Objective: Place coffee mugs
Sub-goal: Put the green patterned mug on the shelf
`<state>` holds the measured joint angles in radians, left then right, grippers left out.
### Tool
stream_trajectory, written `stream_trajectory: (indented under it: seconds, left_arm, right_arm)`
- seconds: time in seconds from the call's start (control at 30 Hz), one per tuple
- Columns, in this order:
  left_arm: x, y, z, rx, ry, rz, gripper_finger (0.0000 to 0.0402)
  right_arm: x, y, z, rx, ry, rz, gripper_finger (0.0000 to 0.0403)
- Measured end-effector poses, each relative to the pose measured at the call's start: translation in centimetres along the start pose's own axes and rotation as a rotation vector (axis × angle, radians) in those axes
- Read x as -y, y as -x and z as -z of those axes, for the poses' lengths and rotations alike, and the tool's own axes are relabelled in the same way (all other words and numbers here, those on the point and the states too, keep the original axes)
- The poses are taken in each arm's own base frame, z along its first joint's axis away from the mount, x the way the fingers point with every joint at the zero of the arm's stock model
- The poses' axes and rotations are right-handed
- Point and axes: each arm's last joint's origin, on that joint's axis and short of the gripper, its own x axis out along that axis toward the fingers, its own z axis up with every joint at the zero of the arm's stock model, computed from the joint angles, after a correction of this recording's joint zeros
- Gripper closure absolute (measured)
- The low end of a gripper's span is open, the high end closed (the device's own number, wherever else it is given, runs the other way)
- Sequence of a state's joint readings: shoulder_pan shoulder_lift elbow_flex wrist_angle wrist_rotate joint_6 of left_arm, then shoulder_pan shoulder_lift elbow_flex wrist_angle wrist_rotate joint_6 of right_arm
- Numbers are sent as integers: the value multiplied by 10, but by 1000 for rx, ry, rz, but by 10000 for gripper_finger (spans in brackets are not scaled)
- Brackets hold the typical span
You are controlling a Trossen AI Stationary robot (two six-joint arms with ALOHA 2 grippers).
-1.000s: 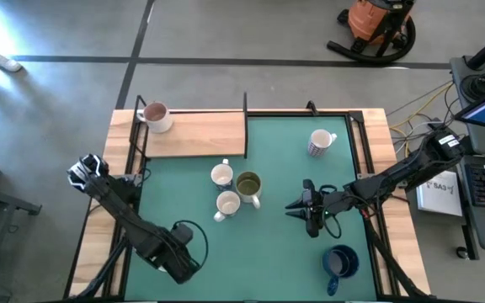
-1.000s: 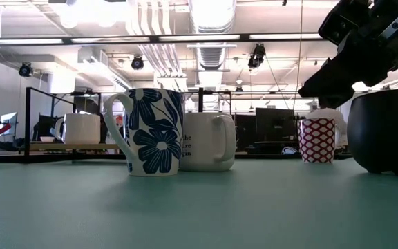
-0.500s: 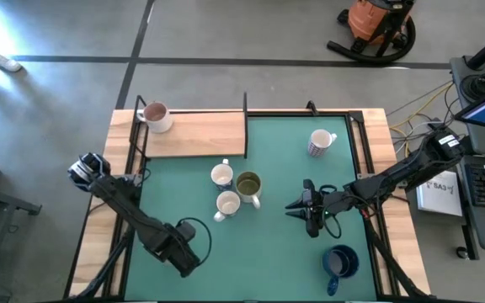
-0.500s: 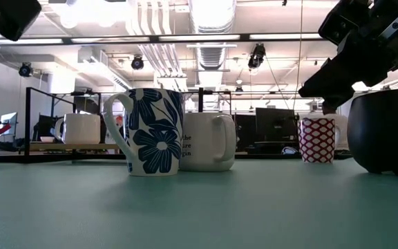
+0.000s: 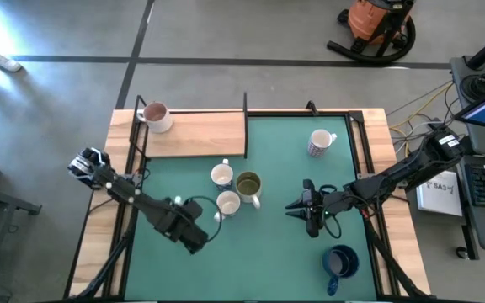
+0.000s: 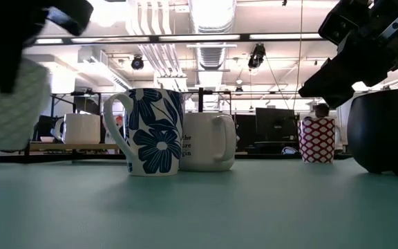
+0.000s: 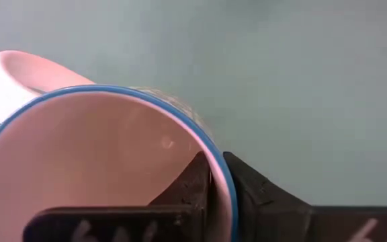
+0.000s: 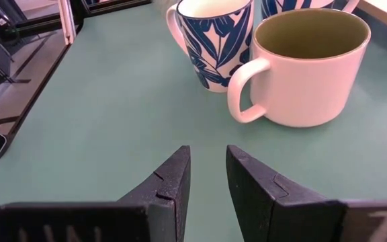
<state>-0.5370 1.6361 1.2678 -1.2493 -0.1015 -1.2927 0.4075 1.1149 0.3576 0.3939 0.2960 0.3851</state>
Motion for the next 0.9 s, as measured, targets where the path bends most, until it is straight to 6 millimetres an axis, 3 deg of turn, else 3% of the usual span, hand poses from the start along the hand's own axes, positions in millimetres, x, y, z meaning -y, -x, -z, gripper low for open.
stream_trajectory:
  seconds: [0.13, 0.33, 0.6, 0.9]
  left_arm:
    - [-16, 3, -25, 55, 13, 10, 388]
    - [-43, -10, -55, 38, 84, -52, 388]
    - [-75, -31, -76, 124, 223, -94, 386]
    - [-111, -51, -94, 143, 360, 64, 385]
  right_arm:
    - [0, 0, 0, 0, 0, 0, 316]
    - [0, 0, 0, 0, 0, 0, 316]
    - [0, 0, 0, 0, 0, 1, 316]
    - [0, 0, 0, 0, 0, 0, 316]
